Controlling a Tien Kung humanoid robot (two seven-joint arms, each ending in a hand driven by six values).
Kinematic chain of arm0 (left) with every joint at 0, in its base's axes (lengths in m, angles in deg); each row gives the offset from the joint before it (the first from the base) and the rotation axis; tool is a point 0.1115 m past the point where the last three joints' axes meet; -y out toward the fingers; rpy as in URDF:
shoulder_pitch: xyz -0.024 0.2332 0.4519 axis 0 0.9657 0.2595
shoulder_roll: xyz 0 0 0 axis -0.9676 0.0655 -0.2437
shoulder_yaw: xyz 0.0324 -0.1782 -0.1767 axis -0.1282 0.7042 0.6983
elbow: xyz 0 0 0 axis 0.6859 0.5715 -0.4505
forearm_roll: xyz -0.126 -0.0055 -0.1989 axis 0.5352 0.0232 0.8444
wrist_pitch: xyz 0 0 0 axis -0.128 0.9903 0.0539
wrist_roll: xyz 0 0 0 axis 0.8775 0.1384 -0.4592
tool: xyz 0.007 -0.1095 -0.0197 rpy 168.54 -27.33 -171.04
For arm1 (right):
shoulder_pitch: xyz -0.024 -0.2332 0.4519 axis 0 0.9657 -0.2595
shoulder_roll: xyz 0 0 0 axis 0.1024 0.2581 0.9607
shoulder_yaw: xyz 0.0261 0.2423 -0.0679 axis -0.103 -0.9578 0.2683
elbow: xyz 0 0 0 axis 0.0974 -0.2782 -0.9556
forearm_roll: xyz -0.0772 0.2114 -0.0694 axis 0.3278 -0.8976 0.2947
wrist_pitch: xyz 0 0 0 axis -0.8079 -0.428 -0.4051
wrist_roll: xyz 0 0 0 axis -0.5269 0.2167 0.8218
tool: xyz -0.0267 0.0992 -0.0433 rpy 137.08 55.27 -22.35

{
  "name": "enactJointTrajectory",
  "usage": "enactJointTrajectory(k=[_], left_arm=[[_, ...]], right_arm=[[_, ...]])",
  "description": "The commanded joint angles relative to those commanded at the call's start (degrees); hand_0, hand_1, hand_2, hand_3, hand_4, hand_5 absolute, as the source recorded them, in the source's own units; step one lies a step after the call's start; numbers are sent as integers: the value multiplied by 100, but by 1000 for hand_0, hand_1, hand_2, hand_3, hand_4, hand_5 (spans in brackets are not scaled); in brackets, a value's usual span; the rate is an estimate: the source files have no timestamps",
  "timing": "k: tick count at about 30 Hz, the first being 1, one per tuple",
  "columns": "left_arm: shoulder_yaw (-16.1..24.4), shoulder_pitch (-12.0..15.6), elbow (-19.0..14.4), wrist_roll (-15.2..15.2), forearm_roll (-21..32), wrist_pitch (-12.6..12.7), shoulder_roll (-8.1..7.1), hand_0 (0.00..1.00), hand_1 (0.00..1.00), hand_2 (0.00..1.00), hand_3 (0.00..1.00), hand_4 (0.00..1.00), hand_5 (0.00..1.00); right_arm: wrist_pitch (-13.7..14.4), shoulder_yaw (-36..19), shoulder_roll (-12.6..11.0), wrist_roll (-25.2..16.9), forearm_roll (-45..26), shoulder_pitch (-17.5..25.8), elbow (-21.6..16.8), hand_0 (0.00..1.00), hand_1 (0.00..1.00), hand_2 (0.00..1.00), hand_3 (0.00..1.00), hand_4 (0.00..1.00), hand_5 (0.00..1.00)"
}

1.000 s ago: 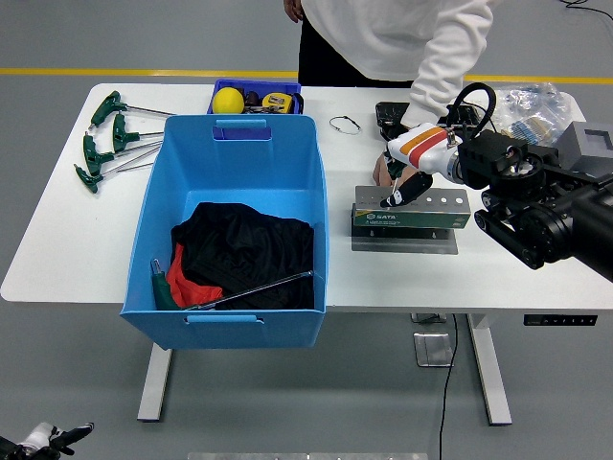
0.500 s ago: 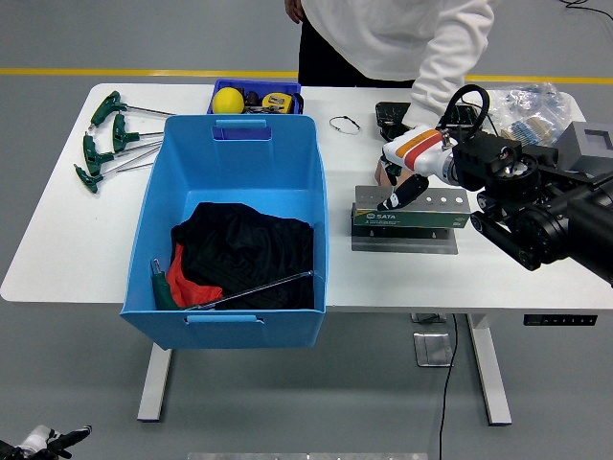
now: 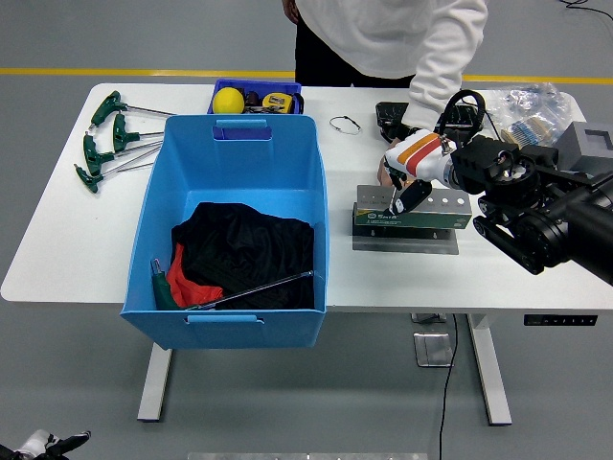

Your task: Lift tool from toolbox,place it in box,lift tool from toolbox,place it in box

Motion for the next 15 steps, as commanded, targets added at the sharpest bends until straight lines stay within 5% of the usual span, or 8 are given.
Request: enactJointTrajectory(k=[1,6,7,12,13,15], left_arm=[[-11,-1,0,2,11,2,-1,538,479,652,675,727,699],[-48,-11,0,8,47,3,-1,538,479,652,675,727,699],[-56,-13,0,10,55,2,-2,543,480,652,676,727,698],[-69,-17,0,14,80,5,-2,543,480,652,676,727,698],[-77,-19,0,17,90,5,-2,541,480,653,676,727,698],[-87,-21,0,20,106,4,-5,541,480,653,676,727,698]], right_arm=[[6,-1,1,16,26,-4,-7,583,326,327,335,955,612],[60,-7,5,52,82,-25,-27,583,326,327,335,955,612],[63,-8,4,56,91,-28,-31,346,242,265,308,946,620],[83,-4,0,73,125,-39,-43,346,242,265,308,946,620],[87,-3,-1,73,125,-41,-39,214,173,224,262,936,629],[94,-4,-5,66,115,-45,-37,214,173,224,262,936,629]])
